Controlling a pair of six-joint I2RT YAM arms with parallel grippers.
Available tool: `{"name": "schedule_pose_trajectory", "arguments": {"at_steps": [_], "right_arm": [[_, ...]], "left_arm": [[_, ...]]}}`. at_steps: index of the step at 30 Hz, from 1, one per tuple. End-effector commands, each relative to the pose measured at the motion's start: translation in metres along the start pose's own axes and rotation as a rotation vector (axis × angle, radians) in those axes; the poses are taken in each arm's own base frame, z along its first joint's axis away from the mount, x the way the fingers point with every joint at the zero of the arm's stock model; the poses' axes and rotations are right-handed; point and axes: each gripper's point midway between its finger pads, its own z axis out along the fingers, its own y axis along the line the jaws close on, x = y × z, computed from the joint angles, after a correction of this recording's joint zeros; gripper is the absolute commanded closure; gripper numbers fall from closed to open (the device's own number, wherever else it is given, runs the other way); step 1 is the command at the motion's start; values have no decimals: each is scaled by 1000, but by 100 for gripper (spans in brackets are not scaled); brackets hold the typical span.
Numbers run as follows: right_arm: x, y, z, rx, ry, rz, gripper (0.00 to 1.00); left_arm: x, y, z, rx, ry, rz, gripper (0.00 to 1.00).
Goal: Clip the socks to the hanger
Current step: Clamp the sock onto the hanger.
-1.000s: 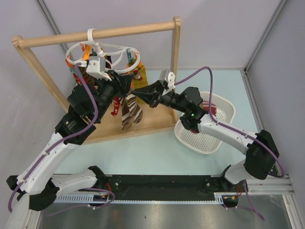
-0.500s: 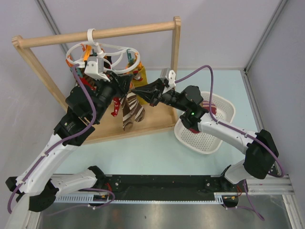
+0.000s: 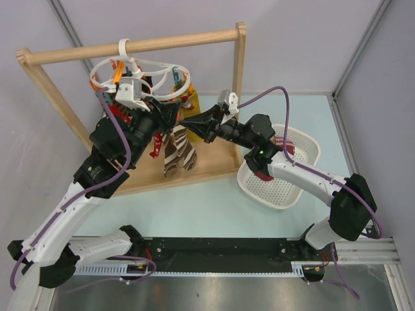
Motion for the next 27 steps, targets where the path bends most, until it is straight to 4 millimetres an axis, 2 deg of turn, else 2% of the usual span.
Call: {"name": "schedule_pose_trajectory", "arguments": {"at_steps": [1,6,19,27], "right_arm": [[-40,2,6,-25,-96,-39,100],[-48,6,4,-43,-106,-49,100],[-47,22,2,-129,-91,-14,100],[-48,19,-2,-152,-93,37,100]], "left_arm": [[-12,-5,-4,30,-40,-16,100],[-10,-2,-3,18,-41,1,100],[-15,3,-5,1,-64,20,100],[-16,4,-7,-2,-70,20,100]]}}
